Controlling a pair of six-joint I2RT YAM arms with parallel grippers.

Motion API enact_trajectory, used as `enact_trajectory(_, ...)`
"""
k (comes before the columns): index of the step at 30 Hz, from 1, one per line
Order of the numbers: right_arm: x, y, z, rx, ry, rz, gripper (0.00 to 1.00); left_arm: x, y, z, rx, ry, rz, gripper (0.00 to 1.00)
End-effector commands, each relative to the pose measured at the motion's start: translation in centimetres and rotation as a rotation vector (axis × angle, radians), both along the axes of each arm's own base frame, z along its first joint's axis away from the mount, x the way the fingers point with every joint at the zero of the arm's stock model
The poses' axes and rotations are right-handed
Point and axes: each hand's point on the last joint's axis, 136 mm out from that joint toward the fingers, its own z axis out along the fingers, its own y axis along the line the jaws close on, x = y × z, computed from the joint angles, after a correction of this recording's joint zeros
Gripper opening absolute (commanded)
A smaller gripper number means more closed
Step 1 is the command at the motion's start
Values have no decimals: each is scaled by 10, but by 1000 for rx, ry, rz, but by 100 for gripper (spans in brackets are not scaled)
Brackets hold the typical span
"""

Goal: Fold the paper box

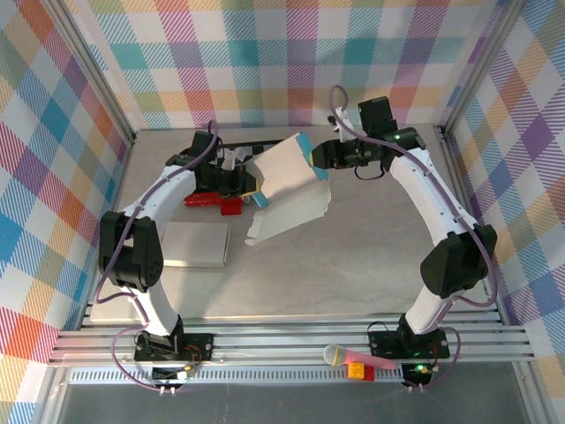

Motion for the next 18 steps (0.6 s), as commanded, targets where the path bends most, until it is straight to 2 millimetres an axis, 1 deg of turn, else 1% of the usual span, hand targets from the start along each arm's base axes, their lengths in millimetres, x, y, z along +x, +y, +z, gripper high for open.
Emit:
enact_trajectory(1,-3,-8,11,-105,-93,-24,45,-8,-5,27,-13,-55,-28,0)
enact_trajectory(6,3,-13,3,-229,-134,-75,44,-10,-6,28,4,-58,-39,0)
enact_trajectory(9,8,-16,-3,-303,-147,-120,40,-11,-7,28,16,-57,-43,0)
enact_trajectory(14,14,-16,-12,-434,-169,-174,29,-16,-11,28,47,-56,-57,0)
enact_trajectory(18,16,-14,-15,-480,-178,-196,21,-19,-13,27,68,-56,-66,0)
